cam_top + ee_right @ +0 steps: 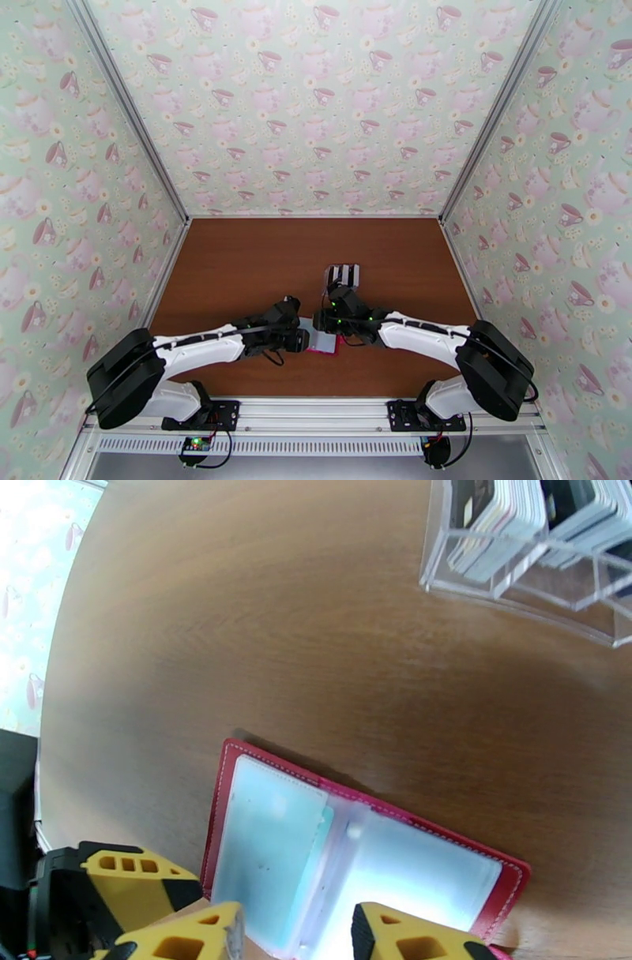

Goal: Put the credit cards into the card holder

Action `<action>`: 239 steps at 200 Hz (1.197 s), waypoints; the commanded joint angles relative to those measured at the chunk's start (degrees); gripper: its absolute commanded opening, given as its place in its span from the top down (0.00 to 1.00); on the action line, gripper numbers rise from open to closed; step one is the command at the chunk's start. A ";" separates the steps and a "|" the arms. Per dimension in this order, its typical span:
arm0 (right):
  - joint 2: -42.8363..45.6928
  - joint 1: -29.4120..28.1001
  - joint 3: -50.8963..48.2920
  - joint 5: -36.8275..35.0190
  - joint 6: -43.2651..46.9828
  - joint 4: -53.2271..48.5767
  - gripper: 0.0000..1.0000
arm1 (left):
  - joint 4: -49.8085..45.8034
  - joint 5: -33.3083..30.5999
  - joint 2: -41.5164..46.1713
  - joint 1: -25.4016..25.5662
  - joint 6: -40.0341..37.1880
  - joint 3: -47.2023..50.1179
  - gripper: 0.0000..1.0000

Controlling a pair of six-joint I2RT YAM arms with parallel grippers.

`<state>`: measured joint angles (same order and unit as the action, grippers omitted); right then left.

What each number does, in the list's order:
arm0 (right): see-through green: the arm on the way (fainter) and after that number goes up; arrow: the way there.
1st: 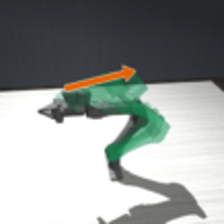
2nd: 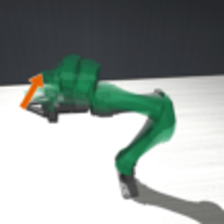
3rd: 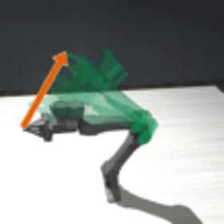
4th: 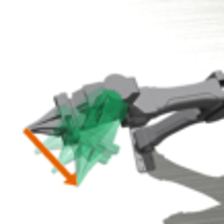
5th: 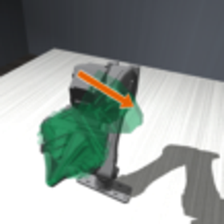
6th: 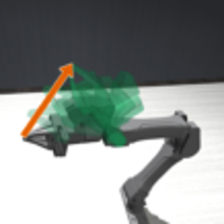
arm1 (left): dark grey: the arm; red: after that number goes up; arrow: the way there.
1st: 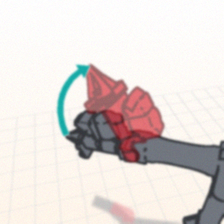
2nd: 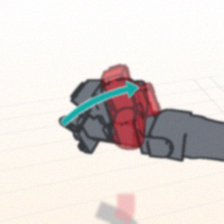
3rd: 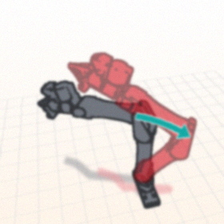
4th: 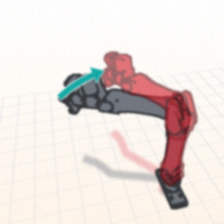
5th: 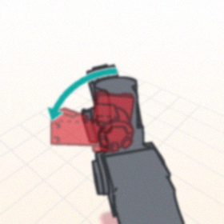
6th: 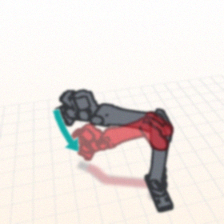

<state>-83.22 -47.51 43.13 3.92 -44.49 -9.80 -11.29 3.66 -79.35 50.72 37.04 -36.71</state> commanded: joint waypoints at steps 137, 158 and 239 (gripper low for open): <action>1.71 11.47 20.48 -18.11 14.31 -25.61 0.54 | 1.79 5.14 -16.40 -9.47 -8.21 -24.01 0.46; 0.56 12.50 21.72 -18.33 15.32 -25.79 0.45 | 2.29 6.42 -19.25 -10.40 -8.32 -26.71 0.46; -6.35 16.55 26.63 -19.92 19.06 -26.07 0.37 | 6.64 13.37 -30.83 -14.19 -7.20 -33.37 0.46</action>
<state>-87.74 -31.97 67.26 -14.20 -27.53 -34.76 -6.35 13.04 -107.31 37.30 29.78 -67.48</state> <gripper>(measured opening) 0.629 0.543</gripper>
